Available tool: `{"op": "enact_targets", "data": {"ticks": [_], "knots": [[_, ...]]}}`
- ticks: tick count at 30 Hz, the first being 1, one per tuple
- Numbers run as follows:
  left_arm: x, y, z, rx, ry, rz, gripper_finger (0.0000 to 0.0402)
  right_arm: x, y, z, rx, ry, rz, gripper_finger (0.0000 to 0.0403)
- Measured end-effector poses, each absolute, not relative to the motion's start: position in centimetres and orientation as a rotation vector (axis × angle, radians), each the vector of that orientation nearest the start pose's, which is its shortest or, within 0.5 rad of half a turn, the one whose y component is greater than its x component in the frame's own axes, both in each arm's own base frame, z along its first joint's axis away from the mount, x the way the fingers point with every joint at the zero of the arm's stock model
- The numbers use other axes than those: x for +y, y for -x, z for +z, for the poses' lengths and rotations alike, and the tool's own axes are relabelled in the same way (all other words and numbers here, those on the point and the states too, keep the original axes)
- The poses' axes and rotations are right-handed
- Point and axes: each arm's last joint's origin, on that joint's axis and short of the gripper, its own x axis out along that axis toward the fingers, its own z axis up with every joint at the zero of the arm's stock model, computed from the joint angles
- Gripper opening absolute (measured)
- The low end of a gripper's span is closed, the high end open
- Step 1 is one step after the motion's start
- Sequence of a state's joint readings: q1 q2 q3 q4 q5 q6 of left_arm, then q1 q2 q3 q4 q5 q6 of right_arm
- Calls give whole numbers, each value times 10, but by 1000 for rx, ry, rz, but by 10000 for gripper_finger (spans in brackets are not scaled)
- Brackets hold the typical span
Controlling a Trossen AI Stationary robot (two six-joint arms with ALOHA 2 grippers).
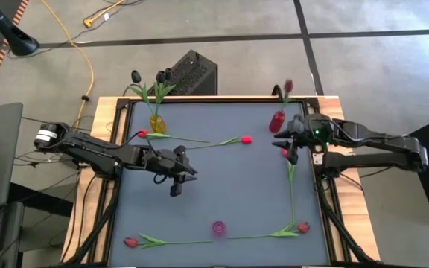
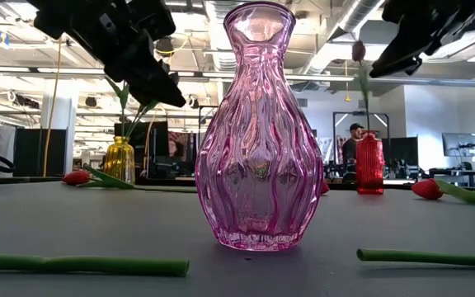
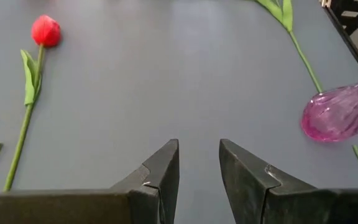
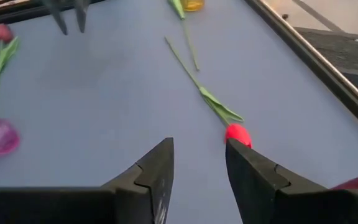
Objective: Sort flowers into vase by color
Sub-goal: Put the left purple flower into the red vase
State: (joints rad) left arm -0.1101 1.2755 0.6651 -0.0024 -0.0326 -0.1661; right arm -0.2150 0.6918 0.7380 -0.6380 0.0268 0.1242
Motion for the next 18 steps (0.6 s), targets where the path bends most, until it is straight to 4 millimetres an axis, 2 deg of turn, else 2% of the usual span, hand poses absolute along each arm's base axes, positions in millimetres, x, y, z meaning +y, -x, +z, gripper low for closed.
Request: {"op": "enact_targets", "data": {"ticks": [7, 18], "knots": [[-27, -256, 209, 615, 117, -20, 103, -29, -135, 288, 593, -175, -282, 156], [-27, -256, 209, 618, 133, -29, 103, -23, -129, 279, 693, -309, -304, 145]]}}
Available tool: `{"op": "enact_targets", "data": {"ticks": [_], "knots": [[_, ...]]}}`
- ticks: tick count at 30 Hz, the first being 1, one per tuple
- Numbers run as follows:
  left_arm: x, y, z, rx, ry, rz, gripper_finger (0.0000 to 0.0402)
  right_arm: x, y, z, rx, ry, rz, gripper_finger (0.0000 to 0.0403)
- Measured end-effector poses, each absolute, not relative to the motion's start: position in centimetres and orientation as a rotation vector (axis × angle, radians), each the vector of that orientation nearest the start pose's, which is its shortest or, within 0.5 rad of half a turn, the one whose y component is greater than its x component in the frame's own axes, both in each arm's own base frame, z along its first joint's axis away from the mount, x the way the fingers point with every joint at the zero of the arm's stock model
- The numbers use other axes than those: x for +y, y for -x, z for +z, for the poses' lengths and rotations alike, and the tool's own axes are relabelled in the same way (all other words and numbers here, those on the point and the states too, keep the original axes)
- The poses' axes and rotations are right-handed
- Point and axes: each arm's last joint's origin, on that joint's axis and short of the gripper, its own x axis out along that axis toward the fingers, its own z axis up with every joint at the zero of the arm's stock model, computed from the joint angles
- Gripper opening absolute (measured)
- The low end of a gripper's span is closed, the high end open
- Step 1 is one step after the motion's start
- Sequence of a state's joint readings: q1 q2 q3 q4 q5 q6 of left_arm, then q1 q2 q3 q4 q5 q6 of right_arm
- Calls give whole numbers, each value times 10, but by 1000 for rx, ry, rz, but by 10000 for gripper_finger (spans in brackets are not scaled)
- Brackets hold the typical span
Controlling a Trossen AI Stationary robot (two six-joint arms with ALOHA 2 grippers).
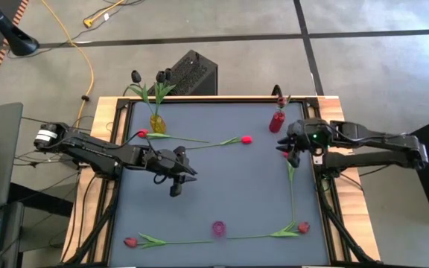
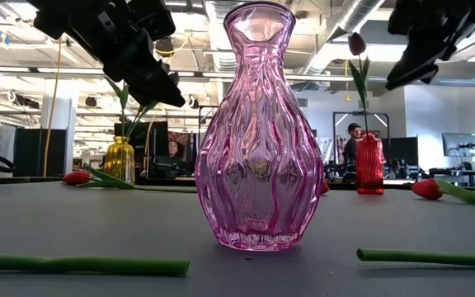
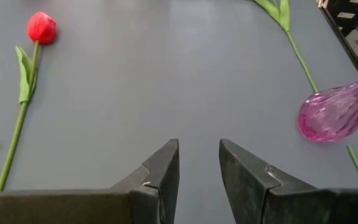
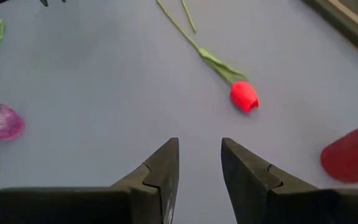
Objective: Sort flowers into vase by color
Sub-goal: Put the left purple flower into the red vase
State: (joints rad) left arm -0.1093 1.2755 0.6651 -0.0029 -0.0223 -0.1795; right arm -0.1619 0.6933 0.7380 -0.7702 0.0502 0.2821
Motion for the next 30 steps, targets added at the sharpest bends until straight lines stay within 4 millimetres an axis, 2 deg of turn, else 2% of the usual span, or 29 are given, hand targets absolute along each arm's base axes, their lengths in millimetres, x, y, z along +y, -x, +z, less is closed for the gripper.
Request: {"op": "enact_targets", "data": {"ticks": [6, 11, 17, 24, 30], "knots": [[-29, -255, 208, 642, 187, -79, 103, -13, -131, 279, 692, -343, -255, 141], [-44, -250, 206, 711, 312, -221, 103, 0, -144, 281, 657, -341, -172, 140], [-75, -242, 205, 764, 373, -299, 103, 21, -172, 279, 603, -277, -75, 140], [-114, -228, 207, 805, 449, -339, 103, 49, -208, 264, 585, -155, 6, 140], [-151, -221, 233, 719, 427, -312, 103, 68, -231, 244, 617, -77, 67, 140]]}}
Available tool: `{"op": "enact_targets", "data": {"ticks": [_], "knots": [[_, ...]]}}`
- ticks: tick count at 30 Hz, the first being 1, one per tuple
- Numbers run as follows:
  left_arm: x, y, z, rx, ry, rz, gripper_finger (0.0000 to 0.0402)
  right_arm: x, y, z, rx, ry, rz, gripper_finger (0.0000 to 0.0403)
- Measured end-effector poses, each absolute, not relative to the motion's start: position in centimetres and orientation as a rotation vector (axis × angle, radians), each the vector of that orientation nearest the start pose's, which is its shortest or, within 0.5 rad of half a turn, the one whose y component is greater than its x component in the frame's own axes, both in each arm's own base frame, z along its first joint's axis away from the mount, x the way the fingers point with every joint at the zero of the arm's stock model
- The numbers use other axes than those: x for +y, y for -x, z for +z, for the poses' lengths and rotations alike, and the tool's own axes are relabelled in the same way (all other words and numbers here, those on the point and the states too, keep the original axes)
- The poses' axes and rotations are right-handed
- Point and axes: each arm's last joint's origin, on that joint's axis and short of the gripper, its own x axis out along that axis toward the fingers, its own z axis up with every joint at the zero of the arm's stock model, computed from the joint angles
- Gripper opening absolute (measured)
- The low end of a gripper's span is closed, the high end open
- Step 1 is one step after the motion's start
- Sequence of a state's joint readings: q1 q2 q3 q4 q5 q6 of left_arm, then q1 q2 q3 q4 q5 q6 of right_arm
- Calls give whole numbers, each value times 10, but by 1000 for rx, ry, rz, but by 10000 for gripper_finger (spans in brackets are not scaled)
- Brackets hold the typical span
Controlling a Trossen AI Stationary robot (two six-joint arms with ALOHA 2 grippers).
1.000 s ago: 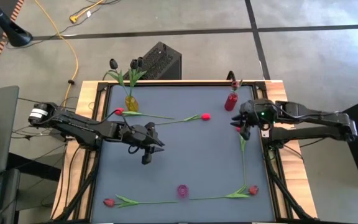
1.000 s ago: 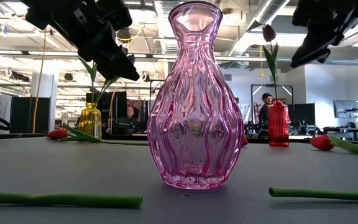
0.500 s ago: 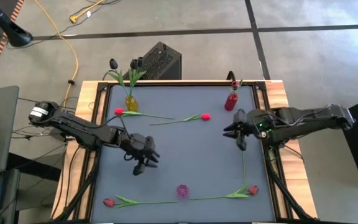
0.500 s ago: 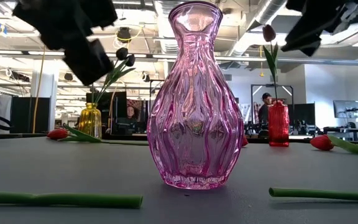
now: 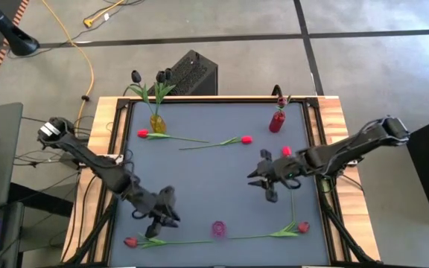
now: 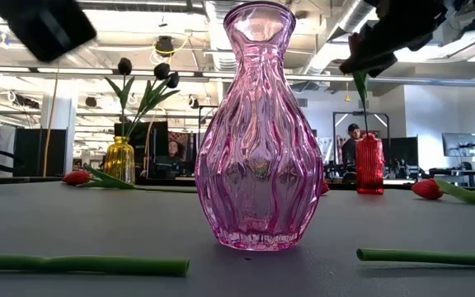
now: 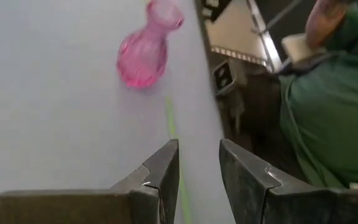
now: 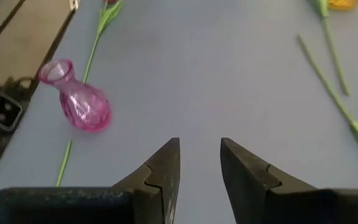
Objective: Sort flowers into vase by color
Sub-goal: Put the left purple flower into the red vase
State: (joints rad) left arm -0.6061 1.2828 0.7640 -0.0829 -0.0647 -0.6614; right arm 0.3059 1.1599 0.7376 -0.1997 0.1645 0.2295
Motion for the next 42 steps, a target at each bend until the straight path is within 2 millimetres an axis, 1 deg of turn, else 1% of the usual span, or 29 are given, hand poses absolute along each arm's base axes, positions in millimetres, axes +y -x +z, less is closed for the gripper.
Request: {"op": "enact_targets", "data": {"ticks": [3, 6, 10, 13, 16, 20, 24, 33, 37, 42], "knots": [[-170, -225, 240, 742, 391, -270, 103, 72, -238, 237, 626, -47, 81, 140], [-193, -241, 236, 846, 333, -254, 103, 73, -240, 235, 635, -20, 88, 140], [-219, -264, 220, 1056, 234, -269, 103, 72, -240, 237, 626, -19, 90, 140], [-232, -277, 209, 1190, 197, -268, 103, 73, -239, 238, 622, -20, 94, 140], [-239, -283, 199, 1273, 174, -258, 103, 76, -238, 239, 621, -16, 107, 140], [-245, -283, 187, 1323, 159, -232, 103, 79, -236, 238, 624, -9, 122, 140], [-248, -277, 174, 1404, 126, -197, 103, 79, -236, 238, 627, -8, 123, 140], [-250, -272, 162, 1472, 66, -191, 103, 78, -236, 238, 631, -6, 120, 140], [-252, -270, 151, 1491, 39, -195, 103, 78, -236, 238, 630, 7, 124, 140], [-252, -266, 144, 1518, 57, -201, 102, 78, -236, 238, 633, 8, 124, 140]]}}
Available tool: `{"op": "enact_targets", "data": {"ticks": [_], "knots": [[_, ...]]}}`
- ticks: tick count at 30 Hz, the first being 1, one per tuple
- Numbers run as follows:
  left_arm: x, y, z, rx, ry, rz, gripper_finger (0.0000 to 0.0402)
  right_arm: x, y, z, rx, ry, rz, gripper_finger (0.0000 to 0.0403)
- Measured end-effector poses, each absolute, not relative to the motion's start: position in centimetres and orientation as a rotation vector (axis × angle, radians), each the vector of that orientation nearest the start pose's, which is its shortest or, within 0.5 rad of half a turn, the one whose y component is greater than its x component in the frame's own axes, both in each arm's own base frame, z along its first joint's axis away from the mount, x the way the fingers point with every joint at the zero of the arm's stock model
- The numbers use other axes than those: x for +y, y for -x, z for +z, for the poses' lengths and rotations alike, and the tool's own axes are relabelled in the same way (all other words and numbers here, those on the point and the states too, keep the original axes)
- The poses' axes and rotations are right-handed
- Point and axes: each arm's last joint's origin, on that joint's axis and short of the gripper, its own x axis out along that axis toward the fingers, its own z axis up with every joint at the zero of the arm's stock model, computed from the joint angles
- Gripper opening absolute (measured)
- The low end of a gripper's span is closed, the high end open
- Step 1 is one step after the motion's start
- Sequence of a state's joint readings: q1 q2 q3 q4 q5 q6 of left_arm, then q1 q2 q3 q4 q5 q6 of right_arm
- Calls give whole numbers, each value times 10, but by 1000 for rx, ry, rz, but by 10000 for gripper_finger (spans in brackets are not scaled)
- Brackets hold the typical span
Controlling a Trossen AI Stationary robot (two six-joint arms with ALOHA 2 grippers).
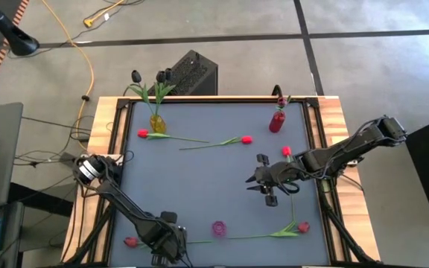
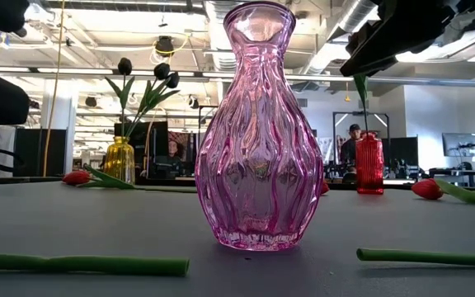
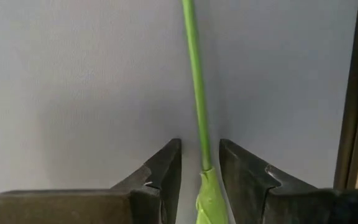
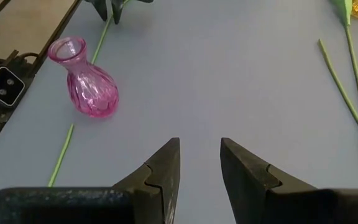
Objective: Sort flowers into vase by color
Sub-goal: Put the left purple flower into the red vase
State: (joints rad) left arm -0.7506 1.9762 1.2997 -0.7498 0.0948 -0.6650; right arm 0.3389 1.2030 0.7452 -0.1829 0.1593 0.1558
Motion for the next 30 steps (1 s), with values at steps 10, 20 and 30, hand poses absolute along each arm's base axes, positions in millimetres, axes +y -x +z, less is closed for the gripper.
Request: {"op": "enact_targets", "data": {"ticks": [10, 20, 30], "knots": [[-244, -269, 147, 1550, 9, -165, 9, 78, -236, 238, 635, 8, 124, 140], [-218, -275, 192, 1669, -322, 5, 1, 78, -236, 238, 636, 7, 124, 140], [-182, -300, 245, 1549, -592, 243, 0, 77, -235, 236, 648, 18, 101, 140]]}}
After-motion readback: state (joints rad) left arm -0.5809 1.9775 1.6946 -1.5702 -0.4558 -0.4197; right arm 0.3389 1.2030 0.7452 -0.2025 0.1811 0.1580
